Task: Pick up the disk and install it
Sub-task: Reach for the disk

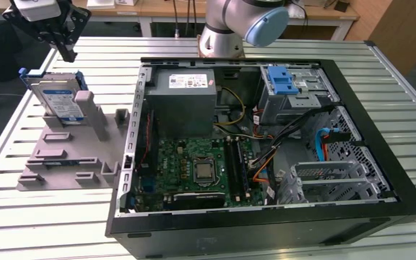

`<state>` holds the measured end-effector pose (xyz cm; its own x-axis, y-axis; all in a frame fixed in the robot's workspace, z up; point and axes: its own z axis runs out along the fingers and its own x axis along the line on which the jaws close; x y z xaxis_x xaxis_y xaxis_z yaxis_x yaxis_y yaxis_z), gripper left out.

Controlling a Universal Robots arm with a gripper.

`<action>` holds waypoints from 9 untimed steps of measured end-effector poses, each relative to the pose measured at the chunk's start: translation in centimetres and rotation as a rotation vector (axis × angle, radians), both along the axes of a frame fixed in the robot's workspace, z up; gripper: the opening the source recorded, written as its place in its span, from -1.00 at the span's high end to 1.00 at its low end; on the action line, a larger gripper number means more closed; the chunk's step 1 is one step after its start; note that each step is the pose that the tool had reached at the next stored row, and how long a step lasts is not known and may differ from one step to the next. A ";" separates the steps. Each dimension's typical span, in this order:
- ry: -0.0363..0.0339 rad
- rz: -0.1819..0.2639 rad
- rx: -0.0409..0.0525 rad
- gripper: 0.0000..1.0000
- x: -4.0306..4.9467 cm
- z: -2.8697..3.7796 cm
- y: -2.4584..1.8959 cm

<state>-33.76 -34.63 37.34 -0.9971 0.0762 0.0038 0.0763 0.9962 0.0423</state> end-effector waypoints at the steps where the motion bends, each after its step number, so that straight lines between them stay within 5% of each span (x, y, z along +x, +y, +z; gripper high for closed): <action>1: 0.0000 0.000 0.0000 0.79 -0.01 0.00 0.00; 9: 0.0000 0.000 0.0000 0.79 -0.40 0.00 0.08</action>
<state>-34.16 -34.55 37.33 -0.9971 0.0763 0.0038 0.0763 0.9962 0.0423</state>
